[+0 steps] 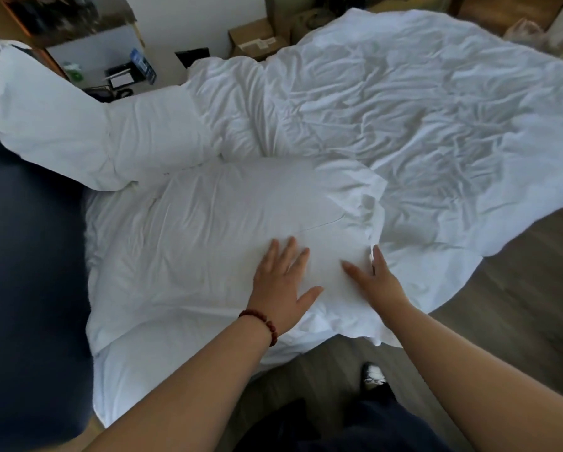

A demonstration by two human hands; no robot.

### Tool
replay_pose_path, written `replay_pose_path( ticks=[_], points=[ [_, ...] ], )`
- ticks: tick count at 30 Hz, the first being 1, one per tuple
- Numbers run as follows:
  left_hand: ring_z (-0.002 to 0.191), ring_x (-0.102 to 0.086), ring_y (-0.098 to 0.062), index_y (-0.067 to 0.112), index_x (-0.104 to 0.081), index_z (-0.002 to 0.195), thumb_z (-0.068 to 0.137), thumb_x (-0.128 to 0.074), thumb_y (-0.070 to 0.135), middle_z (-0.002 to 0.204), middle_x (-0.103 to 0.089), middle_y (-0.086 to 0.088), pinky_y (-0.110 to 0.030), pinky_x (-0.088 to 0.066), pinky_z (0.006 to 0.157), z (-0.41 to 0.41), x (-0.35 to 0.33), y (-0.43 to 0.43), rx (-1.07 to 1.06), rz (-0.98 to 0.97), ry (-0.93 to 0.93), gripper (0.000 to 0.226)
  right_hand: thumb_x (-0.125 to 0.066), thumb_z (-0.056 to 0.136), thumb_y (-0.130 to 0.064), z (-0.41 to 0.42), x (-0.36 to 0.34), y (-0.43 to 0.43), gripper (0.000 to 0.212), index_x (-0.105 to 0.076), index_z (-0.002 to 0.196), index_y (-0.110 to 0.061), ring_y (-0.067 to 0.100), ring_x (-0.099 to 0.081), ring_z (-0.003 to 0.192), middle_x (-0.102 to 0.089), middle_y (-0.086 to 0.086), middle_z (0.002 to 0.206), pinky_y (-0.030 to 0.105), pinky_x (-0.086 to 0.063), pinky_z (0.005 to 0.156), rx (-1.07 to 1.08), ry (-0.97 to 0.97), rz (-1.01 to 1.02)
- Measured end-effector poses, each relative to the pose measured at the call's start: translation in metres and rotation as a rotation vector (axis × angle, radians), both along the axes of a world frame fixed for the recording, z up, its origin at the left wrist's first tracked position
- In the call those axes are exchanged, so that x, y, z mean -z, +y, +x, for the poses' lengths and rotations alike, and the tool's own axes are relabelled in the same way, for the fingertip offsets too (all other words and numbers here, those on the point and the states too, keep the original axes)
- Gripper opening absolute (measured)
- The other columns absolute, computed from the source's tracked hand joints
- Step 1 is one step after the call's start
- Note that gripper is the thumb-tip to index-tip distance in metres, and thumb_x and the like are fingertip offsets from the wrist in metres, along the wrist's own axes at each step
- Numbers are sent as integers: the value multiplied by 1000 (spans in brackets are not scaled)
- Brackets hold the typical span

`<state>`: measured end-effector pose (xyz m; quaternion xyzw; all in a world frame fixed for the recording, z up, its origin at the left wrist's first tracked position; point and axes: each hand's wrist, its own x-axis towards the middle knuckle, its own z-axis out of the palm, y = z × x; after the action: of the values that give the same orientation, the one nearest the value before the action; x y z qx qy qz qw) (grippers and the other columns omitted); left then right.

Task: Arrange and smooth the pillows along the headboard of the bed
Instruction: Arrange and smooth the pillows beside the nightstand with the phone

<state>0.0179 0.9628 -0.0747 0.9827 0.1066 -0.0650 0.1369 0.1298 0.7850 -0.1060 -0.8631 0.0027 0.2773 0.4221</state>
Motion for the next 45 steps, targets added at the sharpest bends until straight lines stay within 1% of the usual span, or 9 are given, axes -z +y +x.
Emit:
replay_pose_path(
  ticks=[3,7,12,19,23,32,39,43,45],
  points=[
    [147,29,-24,36,2,156,74,-17,83,162,25,2,-46,10,121,1,11,-12,4,64,21,97,-76,70,-65,19,0,-6,89,-42,142,-27,23,-61,110,-63,-3,123,39,-49,95,144,224,321],
    [151,8,-14,23,-16,156,76,-41,80,165,-2,4,-48,4,122,3,18,-35,-55,27,-146,102,-76,80,-46,37,-3,-5,55,-65,122,-12,27,-72,98,-75,7,107,41,-57,88,111,477,578],
    [152,-4,-17,16,-15,155,72,-53,77,163,-15,-1,-49,0,121,13,3,-72,-222,-13,-315,109,-70,86,-40,45,-31,6,50,-66,124,-7,30,-67,112,-69,15,119,48,-50,99,22,740,811],
    [152,-8,-23,18,-16,155,71,-52,82,164,-13,-5,-53,-7,120,17,-20,-74,-366,102,-436,111,-63,94,-31,53,-87,35,40,-64,124,-6,22,-67,111,-71,10,118,39,-52,98,-195,817,910],
    [151,-12,-26,17,-18,153,69,-56,78,162,-18,-9,-56,-12,120,21,-49,-53,-472,123,-506,111,-57,96,-40,57,-114,59,39,-63,123,-12,14,-70,103,-74,2,111,32,-59,83,-256,848,889],
    [148,-21,-36,15,-38,147,73,-61,77,159,-27,-17,-62,-26,113,-7,-125,-10,-528,309,-714,99,-63,86,-43,34,-171,126,55,-60,133,-15,22,-58,125,-63,3,134,42,-42,110,-562,782,1023],
    [130,-46,-26,18,-60,132,79,-65,59,145,-49,-6,-34,-36,109,-51,-182,92,-726,263,-883,67,-70,80,-46,-3,-238,196,57,-61,131,-22,11,-62,118,-67,-7,127,36,-45,106,-802,568,984],
    [123,-49,-10,24,-63,126,83,-70,48,131,-56,11,-30,-42,104,-75,-222,158,-814,126,-850,50,-47,102,-37,-12,-252,225,33,-54,133,-43,-11,-35,134,-43,-27,145,14,-26,112,-929,-293,833],
    [120,-50,-8,24,-63,126,87,-69,44,123,-55,17,-26,-40,104,-82,-233,186,-826,79,-843,44,-43,102,-40,-13,-246,241,39,-47,141,-37,-3,-21,144,-33,-19,154,20,-19,118,-893,-688,748]
  ],
)
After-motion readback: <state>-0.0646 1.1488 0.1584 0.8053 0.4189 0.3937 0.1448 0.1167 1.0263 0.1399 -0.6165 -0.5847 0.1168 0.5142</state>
